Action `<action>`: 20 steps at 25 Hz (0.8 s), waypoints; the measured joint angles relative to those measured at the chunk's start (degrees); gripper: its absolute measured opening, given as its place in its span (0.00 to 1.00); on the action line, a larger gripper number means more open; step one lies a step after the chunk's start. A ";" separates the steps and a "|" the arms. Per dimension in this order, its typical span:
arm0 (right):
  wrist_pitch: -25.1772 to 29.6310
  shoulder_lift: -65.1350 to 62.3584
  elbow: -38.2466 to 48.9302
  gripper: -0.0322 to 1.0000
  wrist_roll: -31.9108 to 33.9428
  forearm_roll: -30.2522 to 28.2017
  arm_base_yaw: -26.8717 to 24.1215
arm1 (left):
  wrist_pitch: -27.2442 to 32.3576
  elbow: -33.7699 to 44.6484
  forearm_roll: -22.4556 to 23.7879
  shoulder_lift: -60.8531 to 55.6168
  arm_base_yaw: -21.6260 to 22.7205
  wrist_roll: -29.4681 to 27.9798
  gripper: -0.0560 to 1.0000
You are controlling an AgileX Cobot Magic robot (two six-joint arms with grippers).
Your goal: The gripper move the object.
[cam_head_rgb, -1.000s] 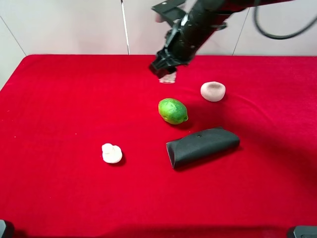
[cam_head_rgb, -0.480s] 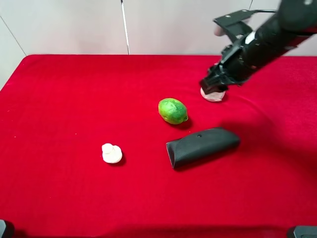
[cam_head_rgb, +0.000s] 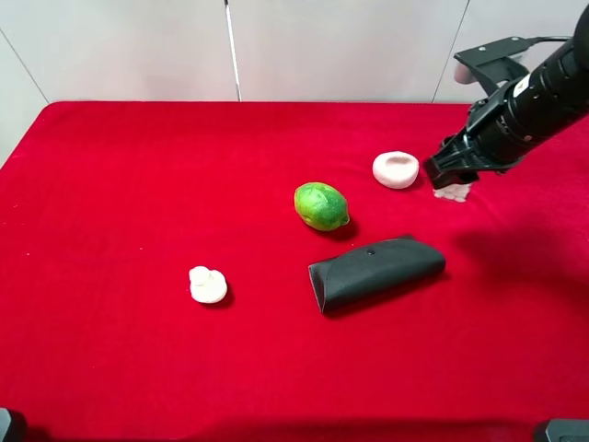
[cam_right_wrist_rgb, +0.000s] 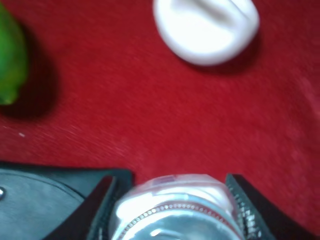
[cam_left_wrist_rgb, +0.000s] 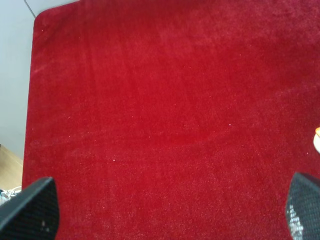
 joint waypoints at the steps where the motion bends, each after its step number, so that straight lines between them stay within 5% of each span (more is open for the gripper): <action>1: 0.24 0.00 0.00 0.38 0.06 -0.31 -0.53 | 0.00 0.00 0.00 0.00 0.00 0.00 0.89; 20: -2.68 0.55 3.71 0.38 0.10 -1.35 -8.87 | 0.00 0.00 0.00 0.00 0.00 -0.05 0.89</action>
